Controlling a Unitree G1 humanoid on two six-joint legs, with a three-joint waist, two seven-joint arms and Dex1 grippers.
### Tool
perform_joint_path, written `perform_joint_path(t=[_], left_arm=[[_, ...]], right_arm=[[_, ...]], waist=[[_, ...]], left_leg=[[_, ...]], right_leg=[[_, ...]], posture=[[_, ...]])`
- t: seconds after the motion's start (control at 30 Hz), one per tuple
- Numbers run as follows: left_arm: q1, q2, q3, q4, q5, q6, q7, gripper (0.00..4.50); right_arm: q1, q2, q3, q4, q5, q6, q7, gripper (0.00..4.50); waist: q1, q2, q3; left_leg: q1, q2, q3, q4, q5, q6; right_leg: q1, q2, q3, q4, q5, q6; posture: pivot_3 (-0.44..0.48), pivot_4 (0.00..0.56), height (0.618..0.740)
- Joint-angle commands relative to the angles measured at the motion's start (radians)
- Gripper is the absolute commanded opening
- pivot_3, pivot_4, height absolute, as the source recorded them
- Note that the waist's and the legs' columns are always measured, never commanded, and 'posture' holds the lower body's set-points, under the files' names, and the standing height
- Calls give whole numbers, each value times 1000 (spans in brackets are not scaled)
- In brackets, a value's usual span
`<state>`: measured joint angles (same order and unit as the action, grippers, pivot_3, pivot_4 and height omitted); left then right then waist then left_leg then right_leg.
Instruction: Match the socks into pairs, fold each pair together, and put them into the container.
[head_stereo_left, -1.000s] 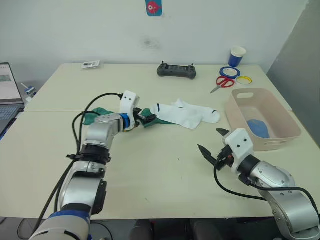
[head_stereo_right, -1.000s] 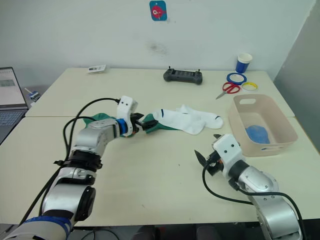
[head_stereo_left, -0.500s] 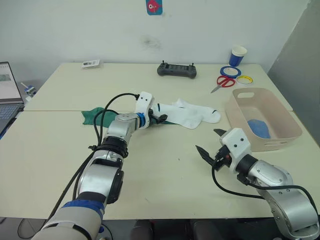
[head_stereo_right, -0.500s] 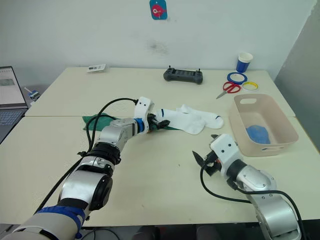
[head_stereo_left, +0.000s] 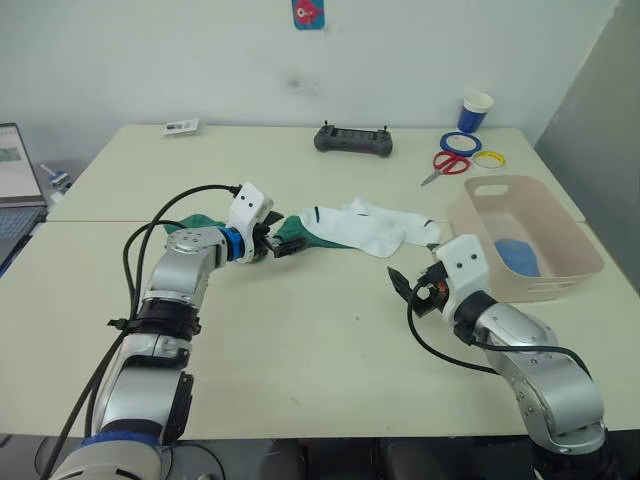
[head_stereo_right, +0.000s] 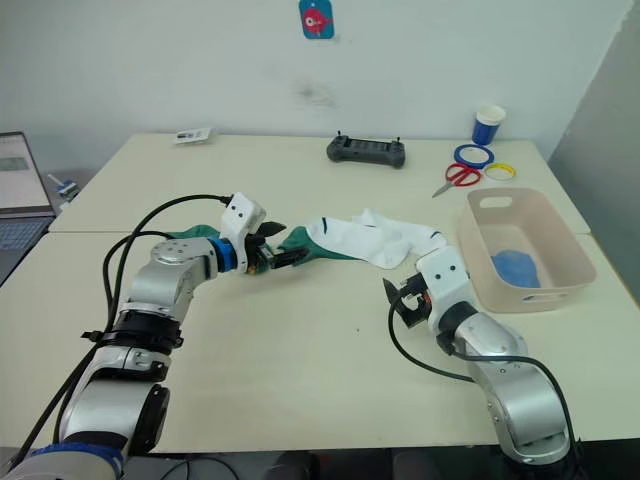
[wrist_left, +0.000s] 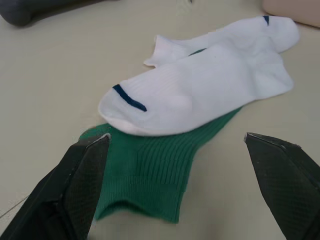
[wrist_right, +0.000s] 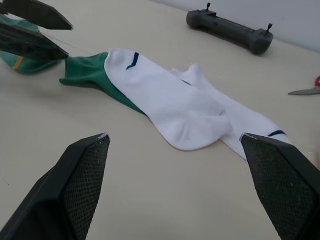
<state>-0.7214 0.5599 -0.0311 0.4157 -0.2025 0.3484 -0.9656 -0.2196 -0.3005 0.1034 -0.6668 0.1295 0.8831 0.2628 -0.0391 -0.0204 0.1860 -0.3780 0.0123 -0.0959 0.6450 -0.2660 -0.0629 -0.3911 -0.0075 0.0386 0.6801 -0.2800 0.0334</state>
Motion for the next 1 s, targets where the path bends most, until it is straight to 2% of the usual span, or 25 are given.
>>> perform_joint_path(t=[0.03, 0.13, 0.3, 0.47, 0.83, 1.0], left_arm=[[60, 106, 16, -251, -128, 84, -207, 4500], [142, 224, 18, -408, -193, 148, -318, 4500], [153, 288, 45, -495, -263, 222, -342, 4500], [150, 307, 43, -537, -297, 260, -343, 4500], [132, 287, 28, -531, -292, 247, -318, 4500], [127, 282, 20, -527, -289, 236, -323, 4500]], right_arm=[[-39, 27, -11, 54, -30, -19, -52, 4489], [-94, 90, -40, 166, -40, -42, -106, 4489], [-174, 181, -100, 353, -29, -83, -173, 4489], [-250, 227, -141, 544, -21, -178, -196, 4489], [-422, 273, -210, 996, 11, -374, -190, 4489], [-468, 259, -187, 1095, 11, -414, -123, 2879]], waist=[[1, 0, 0], [-2, 0, 0], [4, 1, 0], [-2, 1, 1], [-19, 1, 1], [-22, 1, 1]], left_leg=[[0, 0, 0, 0, 0, 0], [0, 0, 1, 0, 0, 0], [-1, 0, 0, -1, 0, 0], [-1, 0, 1, -1, 0, 1], [-3, 1, 2, -1, 0, 1], [-2, 2, 3, -1, 0, 1]], right_leg=[[0, 0, 0, 0, 0, 0], [-1, -1, 1, 0, 1, -2], [-1, 0, -1, 1, 0, 0], [-2, 1, 1, 1, 0, 0], [-6, 2, 2, 1, 3, -5], [-6, 3, 3, 1, 3, -5]], posture=[[0, 150, 740], [0, 150, 740], [0, 150, 740], [0, 150, 740], [0, 150, 740], [0, 150, 740]])
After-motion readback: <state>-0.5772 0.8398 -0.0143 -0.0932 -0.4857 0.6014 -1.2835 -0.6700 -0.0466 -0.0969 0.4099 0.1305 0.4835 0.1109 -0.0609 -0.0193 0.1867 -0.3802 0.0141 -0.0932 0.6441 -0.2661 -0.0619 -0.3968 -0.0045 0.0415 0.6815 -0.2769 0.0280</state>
